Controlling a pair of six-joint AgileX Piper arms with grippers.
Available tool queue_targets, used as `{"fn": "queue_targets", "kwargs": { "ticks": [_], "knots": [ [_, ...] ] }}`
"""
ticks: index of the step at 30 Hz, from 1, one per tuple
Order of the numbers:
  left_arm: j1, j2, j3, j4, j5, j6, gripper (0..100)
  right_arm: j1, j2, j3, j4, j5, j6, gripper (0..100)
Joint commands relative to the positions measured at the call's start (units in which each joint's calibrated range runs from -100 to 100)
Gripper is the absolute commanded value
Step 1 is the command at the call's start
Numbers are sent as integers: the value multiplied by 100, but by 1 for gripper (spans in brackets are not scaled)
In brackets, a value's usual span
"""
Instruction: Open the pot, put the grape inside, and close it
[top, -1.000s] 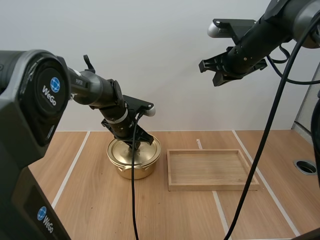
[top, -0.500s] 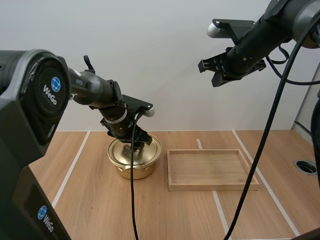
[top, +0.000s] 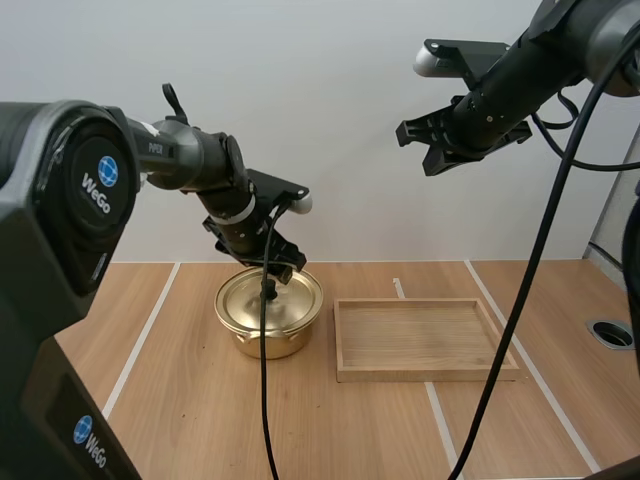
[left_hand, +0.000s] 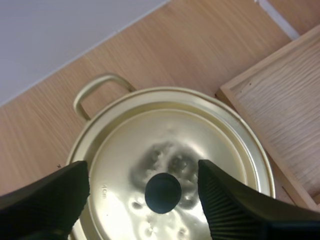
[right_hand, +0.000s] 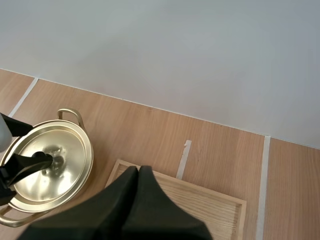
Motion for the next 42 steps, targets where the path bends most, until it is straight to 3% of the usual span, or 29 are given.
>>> {"fn": "queue_targets", "kwargs": {
  "ticks": [1, 15, 18, 22, 30, 34, 36, 39, 42],
  "knots": [
    [-21, -357, -438, 24, 286, 13, 100, -16, -88, 11, 42, 66, -64, 0],
    [-21, -1810, -1720, 623, 620, -71, 100, -16, -88, 11, 166, 66, -64, 0],
    [-21, -2061, -1720, 623, 620, -83, 64, -16, -88, 11, 166, 66, -64, 0],
    [-21, -2317, -1720, 623, 620, -101, 0, -16, -88, 11, 166, 66, -64, 0],
    [-21, -2721, -1720, 627, 750, -102, 0, -16, -88, 11, 175, 66, 34, 0],
    [-21, -3000, -1720, 583, 753, -123, 0, -16, -88, 11, 227, 66, 932, 0],
    [-21, -3073, -1720, 399, 753, -282, 0, -16, -88, 11, 344, 66, 1011, 0],
    [-21, -3177, -1685, 371, 803, -1216, 0, -16, -134, 11, 432, 66, 985, 0],
    [-21, -3388, -1418, 721, 22, -2082, 0, -16, -330, 45, 410, -386, 1063, 0]
  ]
}}
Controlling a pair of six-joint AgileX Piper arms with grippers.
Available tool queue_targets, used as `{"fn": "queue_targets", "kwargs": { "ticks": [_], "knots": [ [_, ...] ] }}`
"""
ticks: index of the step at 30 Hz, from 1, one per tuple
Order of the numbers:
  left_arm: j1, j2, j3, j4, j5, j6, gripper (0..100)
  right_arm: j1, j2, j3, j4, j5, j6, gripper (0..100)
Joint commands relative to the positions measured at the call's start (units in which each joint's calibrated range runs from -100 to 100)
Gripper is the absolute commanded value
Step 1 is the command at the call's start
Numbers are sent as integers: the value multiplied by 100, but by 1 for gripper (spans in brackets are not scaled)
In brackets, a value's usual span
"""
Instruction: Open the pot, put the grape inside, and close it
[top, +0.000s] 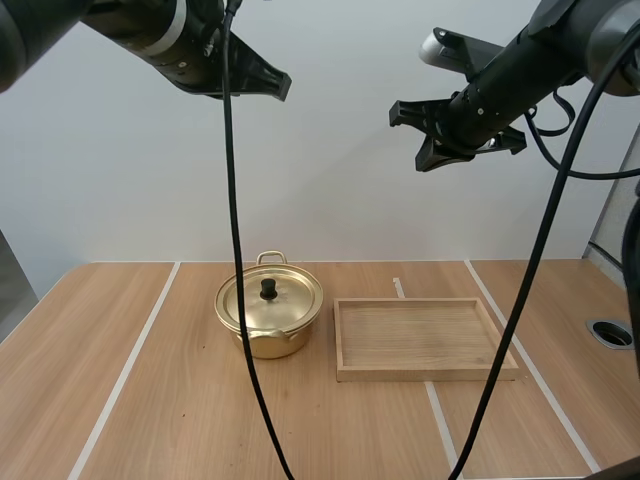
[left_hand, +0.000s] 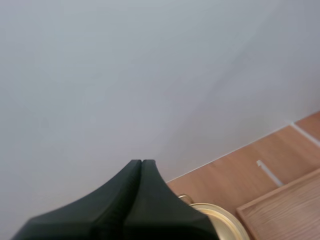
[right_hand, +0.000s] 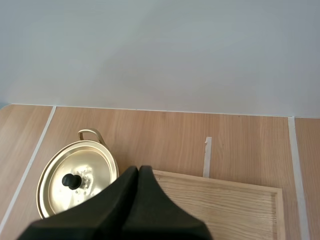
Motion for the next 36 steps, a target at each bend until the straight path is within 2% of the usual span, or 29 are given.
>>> {"fn": "queue_targets", "kwargs": {
  "ticks": [1, 4, 8, 12, 18, 27, 36],
  "knots": [
    [-21, -266, 329, 396, -971, -986, 0, -16, -377, 127, 88, -599, 80, 0],
    [-21, -590, 934, 1117, -1801, -1816, 0, 22, -896, 702, 88, -1690, -9, 0],
    [-21, -1084, 1848, 2080, -2681, -2801, 0, 243, -1627, 1844, -209, -3176, -256, 0],
    [-21, -1596, 2702, 2680, -3172, -3301, 0, 505, -2187, 2814, -538, -4252, -224, 0],
    [-21, -2469, 3516, 3619, -3047, -3665, 0, 696, -2686, 3875, -589, -4959, -242, 0],
    [-21, -3994, 4732, 3749, -2893, -3832, 0, 696, -3905, 4927, -1039, -5597, -242, 0],
    [-21, -4885, 5936, 4064, -2893, -3871, 0, 696, -5430, 5907, -1316, -5516, -242, 0]
  ]
}}
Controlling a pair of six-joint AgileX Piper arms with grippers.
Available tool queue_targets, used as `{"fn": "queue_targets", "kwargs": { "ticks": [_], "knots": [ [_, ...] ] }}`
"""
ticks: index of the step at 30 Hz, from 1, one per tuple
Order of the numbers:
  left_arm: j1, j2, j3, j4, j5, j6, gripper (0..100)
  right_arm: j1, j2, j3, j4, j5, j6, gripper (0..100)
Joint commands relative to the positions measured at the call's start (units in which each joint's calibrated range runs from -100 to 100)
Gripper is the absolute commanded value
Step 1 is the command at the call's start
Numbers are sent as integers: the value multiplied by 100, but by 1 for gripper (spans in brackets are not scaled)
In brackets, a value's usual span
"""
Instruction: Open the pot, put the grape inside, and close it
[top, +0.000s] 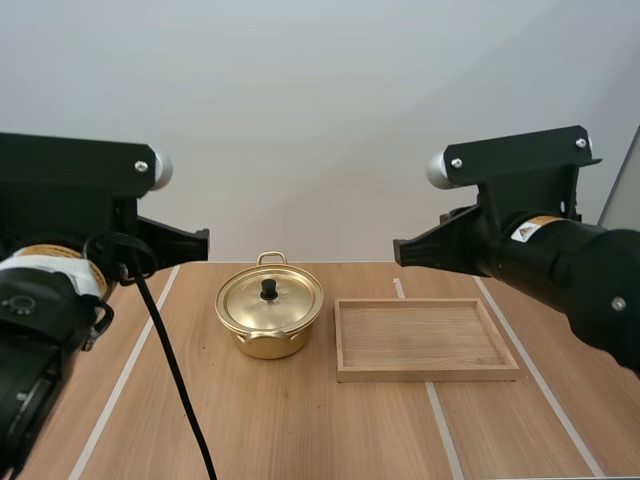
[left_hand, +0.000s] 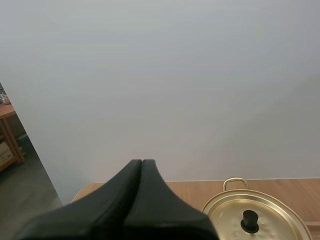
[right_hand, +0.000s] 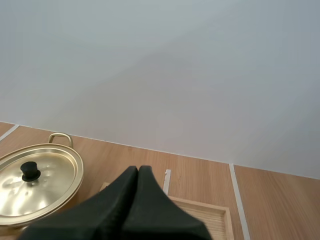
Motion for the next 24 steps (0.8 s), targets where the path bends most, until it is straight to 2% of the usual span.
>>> {"fn": "queue_targets", "kwargs": {
  "ticks": [1, 5, 10, 18, 24],
  "knots": [
    [-21, -166, 371, 90, -33, -91, 0, 4, -376, 342, -113, 71, -41, 0],
    [-21, -228, 870, 99, -125, -91, 0, 4, -497, 883, -241, 85, -41, 0],
    [-21, -228, 1504, 230, -1178, -91, 0, 4, -497, 1335, -585, -640, -50, 0],
    [-21, -228, 2572, 256, -2208, -91, 0, 4, -497, 1732, -620, -744, -50, 0],
    [-21, -228, 3107, 136, -2515, -227, 0, 4, -497, 2075, -620, -962, -41, 0]
  ]
}}
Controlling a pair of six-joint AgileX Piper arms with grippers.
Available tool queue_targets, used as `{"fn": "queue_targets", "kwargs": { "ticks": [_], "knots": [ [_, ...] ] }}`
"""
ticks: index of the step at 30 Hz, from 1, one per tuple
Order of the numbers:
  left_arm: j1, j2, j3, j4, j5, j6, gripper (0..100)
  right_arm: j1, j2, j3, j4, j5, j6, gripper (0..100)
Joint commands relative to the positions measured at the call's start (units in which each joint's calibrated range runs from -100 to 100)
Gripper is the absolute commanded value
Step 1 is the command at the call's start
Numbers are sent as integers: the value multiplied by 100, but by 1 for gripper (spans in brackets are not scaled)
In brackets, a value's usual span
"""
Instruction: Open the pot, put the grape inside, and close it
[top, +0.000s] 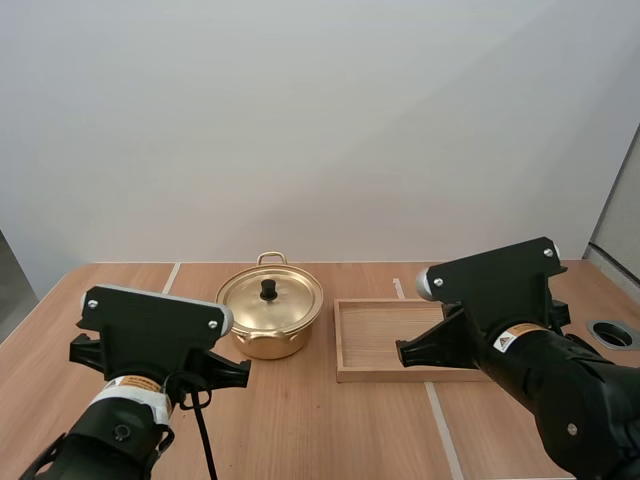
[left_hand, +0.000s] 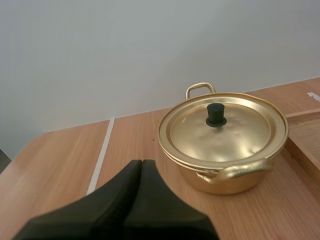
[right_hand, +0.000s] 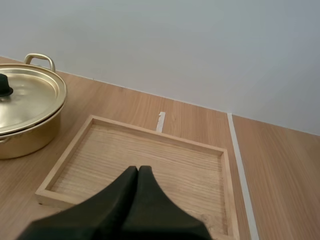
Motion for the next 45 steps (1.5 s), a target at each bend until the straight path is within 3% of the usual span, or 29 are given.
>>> {"fn": "queue_targets", "kwargs": {
  "ticks": [1, 16, 20, 25, 33, 39, 45],
  "knots": [
    [-21, -41, 197, -80, -215, -165, 0, 4, -63, 136, -42, -189, -32, 0],
    [-21, -63, 197, -204, 253, -212, 0, 4, -63, 618, -1, -250, -32, 0],
    [-10, -442, 197, -205, 253, -212, 0, 4, -63, 618, 40, -250, -32, 0],
    [108, -1200, 197, -191, 253, -212, 0, 4, -63, 618, 52, -250, -32, 0],
    [115, -1519, 197, -163, 129, -212, 0, 4, -51, 643, 92, -411, -32, 0],
    [115, -1519, 197, -163, 129, -212, 0, 12, -63, 1185, 0, -1443, -32, 0],
    [115, -1519, 197, -163, 129, -212, 0, 33, -1015, 1581, -217, -1305, -42, 0]
  ]
}}
